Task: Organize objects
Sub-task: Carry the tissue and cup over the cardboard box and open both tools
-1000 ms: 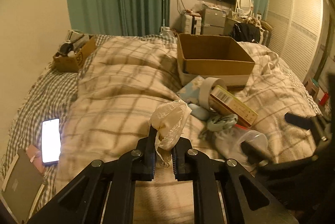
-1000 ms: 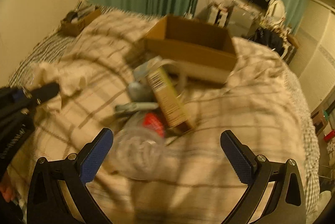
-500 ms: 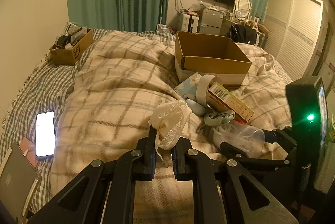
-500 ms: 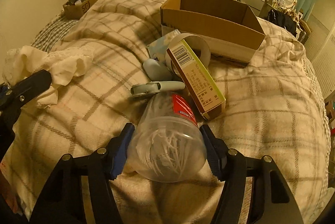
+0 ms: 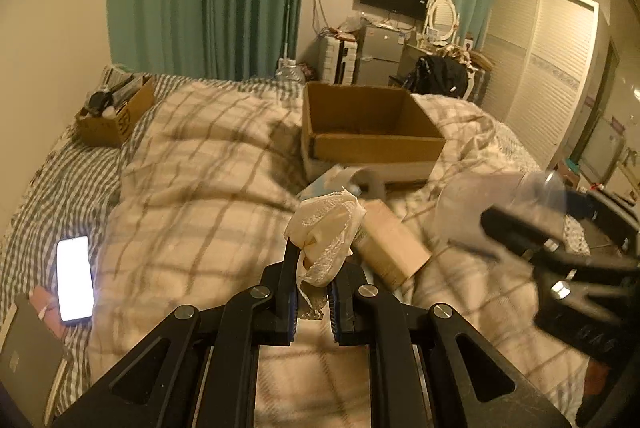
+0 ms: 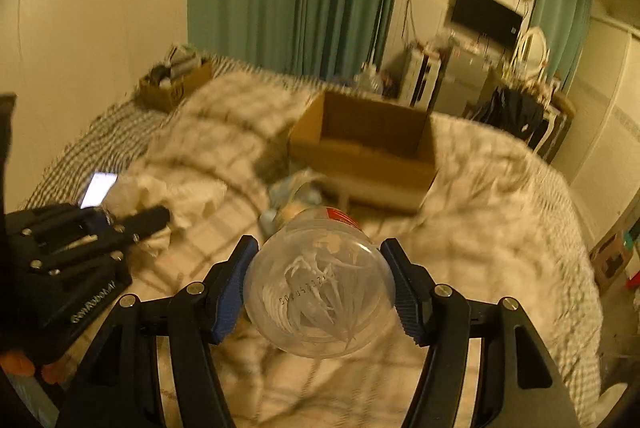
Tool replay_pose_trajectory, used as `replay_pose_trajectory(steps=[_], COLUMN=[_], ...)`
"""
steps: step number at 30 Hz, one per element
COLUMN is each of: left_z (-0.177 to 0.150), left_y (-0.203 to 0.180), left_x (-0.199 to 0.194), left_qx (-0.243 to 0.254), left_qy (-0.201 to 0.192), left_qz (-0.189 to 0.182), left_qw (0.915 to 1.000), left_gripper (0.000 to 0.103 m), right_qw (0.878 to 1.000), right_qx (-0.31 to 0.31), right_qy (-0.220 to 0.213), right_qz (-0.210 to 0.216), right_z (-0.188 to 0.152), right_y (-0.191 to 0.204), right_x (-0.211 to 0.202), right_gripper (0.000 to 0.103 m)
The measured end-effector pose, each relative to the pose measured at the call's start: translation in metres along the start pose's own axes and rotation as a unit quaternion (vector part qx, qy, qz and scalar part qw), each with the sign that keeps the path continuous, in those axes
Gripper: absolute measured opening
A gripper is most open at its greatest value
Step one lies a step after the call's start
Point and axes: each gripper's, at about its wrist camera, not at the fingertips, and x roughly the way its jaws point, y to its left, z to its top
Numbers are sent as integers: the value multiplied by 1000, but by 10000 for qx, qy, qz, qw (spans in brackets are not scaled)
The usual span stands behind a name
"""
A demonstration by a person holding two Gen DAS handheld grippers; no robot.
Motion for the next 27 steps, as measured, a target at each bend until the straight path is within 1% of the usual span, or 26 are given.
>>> replay_pose_trajectory(steps=[1,4,6,12,14,17,20,23,25,27], left_z=[6,30,48,115,134,161,181,191,194,193], left_y=[-2,-15,-21,-42,-49,-58,-61,-61,-60,-60], left_x=[0,0,5,33,47,80,118,157,185,204], left_qx=[27,238,326,534,669,766,659,518,510,552], left_qy=[-27,-268,-311,-420,-485,-401,-213,-42,86,165], left_qz=[-25,14,-24,-68,36,76,19,7,28,50], left_qw=[10000,9994,9990,9977,9966,9962,9976,9986,9987,9983], left_gripper=[12,12,12,12,12,12,12,12,12,12], right_qw=[10000,9995,9988,9961,9954,9958,9973,9984,9989,9992], right_qx=[-16,-57,-64,-61,-90,-110,-7,143,240,319], right_qy=[-66,-257,-393,-756,-803,-743,-630,-461,-346,-183], right_qz=[-47,-200,-274,-448,-517,-516,-388,-283,-213,-141], right_z=[7,33,53,116,138,162,174,181,181,182], right_y=[-5,-20,-32,-67,-79,-95,-111,-125,-133,-139], right_x=[-3,-8,-10,-6,5,36,73,116,144,173], right_gripper=[63,63,63,63,63,63,63,63,63,63])
